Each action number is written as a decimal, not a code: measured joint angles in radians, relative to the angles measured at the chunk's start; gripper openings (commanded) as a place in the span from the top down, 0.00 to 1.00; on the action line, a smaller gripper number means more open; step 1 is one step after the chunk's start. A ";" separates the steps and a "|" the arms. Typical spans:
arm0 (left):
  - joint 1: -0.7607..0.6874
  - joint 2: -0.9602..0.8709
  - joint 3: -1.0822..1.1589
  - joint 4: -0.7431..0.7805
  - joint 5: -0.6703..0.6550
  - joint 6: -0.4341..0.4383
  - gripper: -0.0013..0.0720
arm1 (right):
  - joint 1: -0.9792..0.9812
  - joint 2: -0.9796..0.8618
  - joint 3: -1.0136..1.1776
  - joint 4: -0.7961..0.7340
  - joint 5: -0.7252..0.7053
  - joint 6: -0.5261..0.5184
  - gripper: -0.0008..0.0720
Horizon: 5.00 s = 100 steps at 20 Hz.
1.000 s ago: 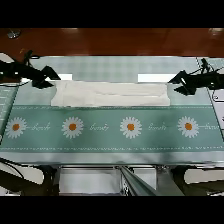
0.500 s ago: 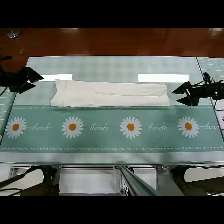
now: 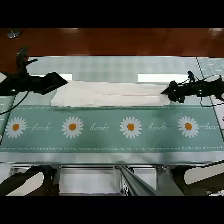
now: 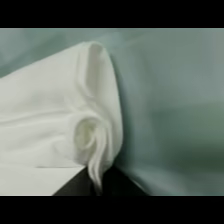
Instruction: Fold the shirts.
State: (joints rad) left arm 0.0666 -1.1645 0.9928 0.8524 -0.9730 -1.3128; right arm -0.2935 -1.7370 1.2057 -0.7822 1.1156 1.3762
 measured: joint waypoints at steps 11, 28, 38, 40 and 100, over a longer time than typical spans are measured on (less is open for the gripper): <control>-0.315 -0.151 0.136 -0.013 0.077 0.077 0.96 | -0.056 0.436 -0.114 -0.150 0.171 -0.002 0.95; -0.954 -0.839 0.812 0.042 0.008 -0.245 0.96 | -0.071 1.048 -0.303 -0.101 0.234 0.131 0.95; -0.622 -0.747 0.912 -0.077 -0.143 -0.306 0.96 | -0.071 1.053 -0.304 -0.039 0.225 0.124 0.95; -0.505 -0.672 0.914 -0.035 -0.192 -0.308 0.95 | -0.067 1.054 -0.304 0.005 0.207 0.116 0.95; -0.073 0.348 -0.273 0.082 0.016 -0.068 0.95 | 0.521 0.172 -0.229 0.157 -0.176 0.084 0.95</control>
State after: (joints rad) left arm -0.0063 -0.8169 0.7200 0.9344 -0.9573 -1.3811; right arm 0.2279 -1.5650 0.9771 -0.6250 0.9394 1.4597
